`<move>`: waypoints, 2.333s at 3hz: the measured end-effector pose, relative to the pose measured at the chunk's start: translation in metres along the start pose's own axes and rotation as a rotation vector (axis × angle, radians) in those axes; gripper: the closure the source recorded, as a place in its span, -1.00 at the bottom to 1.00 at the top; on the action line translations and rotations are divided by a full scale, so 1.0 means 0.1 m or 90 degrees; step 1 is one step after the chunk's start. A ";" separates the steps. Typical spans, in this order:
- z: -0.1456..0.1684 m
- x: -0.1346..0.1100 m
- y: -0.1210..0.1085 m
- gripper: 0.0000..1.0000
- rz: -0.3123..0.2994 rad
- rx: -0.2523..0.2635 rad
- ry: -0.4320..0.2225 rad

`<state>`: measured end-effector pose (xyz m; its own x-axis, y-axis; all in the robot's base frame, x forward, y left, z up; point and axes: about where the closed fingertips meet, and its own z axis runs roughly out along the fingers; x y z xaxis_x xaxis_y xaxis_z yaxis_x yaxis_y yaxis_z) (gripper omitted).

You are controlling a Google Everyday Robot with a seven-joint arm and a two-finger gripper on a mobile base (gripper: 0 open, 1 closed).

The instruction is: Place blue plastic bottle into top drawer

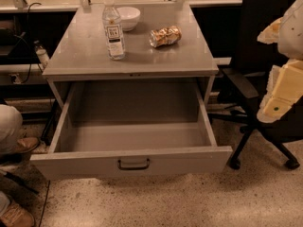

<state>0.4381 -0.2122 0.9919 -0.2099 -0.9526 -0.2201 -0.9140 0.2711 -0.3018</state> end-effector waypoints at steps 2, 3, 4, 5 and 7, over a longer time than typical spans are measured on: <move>0.07 -0.04 -0.09 -1.00 0.006 0.008 -0.021; 0.51 -0.33 -0.60 -1.00 0.055 0.024 -0.106; 0.93 -0.65 -0.97 -1.00 0.100 0.020 -0.203; 1.39 -0.97 -1.26 -1.00 0.180 -0.003 -0.332; 1.47 -1.04 -1.31 -1.00 0.194 -0.004 -0.350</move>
Offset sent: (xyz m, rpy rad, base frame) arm 0.0284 0.0036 -0.0105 0.0737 -0.0302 -0.0030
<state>0.6304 -0.1284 0.9176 -0.2534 -0.6219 -0.7409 -0.8434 0.5172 -0.1456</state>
